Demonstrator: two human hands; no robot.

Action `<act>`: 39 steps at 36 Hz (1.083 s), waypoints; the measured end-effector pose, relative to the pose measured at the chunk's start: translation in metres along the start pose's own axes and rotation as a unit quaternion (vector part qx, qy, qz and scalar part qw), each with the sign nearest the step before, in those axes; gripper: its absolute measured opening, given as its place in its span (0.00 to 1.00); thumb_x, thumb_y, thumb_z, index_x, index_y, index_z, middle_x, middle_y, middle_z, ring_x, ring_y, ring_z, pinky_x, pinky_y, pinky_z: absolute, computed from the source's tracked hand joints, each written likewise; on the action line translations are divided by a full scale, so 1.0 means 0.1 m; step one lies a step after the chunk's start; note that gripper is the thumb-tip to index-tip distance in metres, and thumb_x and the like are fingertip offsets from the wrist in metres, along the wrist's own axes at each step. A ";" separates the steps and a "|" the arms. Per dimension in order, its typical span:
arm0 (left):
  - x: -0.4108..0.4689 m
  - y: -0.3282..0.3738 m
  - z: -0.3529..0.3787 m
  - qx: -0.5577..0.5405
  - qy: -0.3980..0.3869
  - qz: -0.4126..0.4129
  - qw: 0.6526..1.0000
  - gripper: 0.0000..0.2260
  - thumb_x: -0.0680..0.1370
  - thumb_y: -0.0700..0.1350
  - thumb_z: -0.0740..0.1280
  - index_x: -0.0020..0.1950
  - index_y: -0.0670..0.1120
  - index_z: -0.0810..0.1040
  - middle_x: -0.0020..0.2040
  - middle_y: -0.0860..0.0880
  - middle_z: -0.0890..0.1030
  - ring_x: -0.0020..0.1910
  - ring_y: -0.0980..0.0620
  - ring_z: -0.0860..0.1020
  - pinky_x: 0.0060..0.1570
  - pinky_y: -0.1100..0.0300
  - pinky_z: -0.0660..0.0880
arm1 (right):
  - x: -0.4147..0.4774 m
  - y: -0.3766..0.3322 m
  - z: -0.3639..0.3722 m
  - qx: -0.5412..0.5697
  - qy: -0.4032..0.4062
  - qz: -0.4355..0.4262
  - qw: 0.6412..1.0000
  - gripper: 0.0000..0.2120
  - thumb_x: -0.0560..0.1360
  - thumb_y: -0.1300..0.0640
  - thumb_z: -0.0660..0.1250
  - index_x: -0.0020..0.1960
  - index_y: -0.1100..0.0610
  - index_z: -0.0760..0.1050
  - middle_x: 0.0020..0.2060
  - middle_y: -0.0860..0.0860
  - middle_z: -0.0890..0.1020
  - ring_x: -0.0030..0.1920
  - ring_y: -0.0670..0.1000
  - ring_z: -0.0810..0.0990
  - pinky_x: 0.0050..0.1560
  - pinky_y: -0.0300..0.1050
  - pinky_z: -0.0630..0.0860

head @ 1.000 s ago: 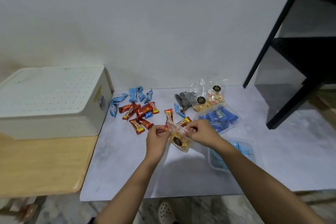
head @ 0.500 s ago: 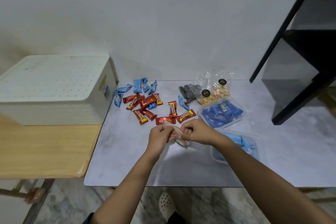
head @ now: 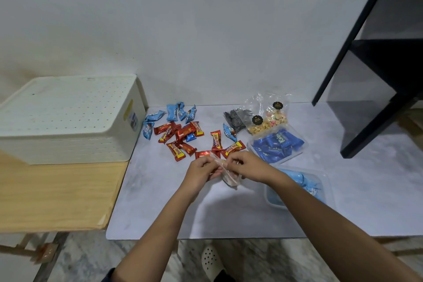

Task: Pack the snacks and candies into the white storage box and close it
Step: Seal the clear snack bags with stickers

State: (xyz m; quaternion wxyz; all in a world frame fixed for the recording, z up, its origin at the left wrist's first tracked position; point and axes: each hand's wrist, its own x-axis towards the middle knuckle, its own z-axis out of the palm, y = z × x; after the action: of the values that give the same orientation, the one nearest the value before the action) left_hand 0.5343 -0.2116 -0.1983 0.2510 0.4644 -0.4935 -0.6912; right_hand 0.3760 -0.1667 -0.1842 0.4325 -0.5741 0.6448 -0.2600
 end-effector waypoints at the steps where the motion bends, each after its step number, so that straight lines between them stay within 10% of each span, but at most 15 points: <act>1: 0.00 0.00 -0.01 0.004 -0.004 -0.001 1.000 0.07 0.78 0.35 0.61 0.43 0.39 0.77 0.38 0.44 0.81 0.37 0.54 0.80 0.47 0.62 0.79 | 0.01 0.00 0.00 0.001 0.000 0.005 1.000 0.08 0.77 0.60 0.62 0.42 0.61 0.77 0.33 0.47 0.76 0.33 0.42 0.73 0.33 0.30 0.70; 9: 0.03 0.03 -0.01 0.041 -0.029 0.018 0.999 0.08 0.78 0.34 0.61 0.42 0.40 0.78 0.40 0.43 0.81 0.38 0.53 0.80 0.45 0.64 0.79 | 0.03 0.04 0.04 -0.006 0.041 0.038 0.998 0.11 0.76 0.59 0.59 0.36 0.58 0.72 0.32 0.51 0.74 0.33 0.47 0.71 0.34 0.43 0.68; 31: 0.07 0.02 0.06 0.129 0.002 0.085 0.988 0.04 0.76 0.33 0.64 0.46 0.35 0.78 0.37 0.45 0.79 0.37 0.53 0.77 0.42 0.63 0.77 | -0.17 0.01 -0.16 0.044 0.031 0.041 0.998 0.09 0.72 0.69 0.65 0.44 0.57 0.79 0.32 0.47 0.78 0.30 0.42 0.76 0.32 0.35 0.77; 39: 0.11 -0.02 0.09 0.138 0.030 0.076 0.987 0.06 0.76 0.37 0.65 0.40 0.42 0.79 0.40 0.42 0.80 0.42 0.47 0.78 0.52 0.46 0.77 | -0.20 0.04 -0.25 0.045 0.047 0.032 0.997 0.05 0.73 0.66 0.66 0.46 0.58 0.79 0.34 0.51 0.78 0.33 0.47 0.77 0.34 0.38 0.78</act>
State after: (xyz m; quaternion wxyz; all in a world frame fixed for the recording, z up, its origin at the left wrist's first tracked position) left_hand 0.5218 -0.2153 -0.2034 0.2507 0.4762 -0.6106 -0.5810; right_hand 0.3514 -0.1504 -0.1701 0.4353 -0.5201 0.6702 -0.3013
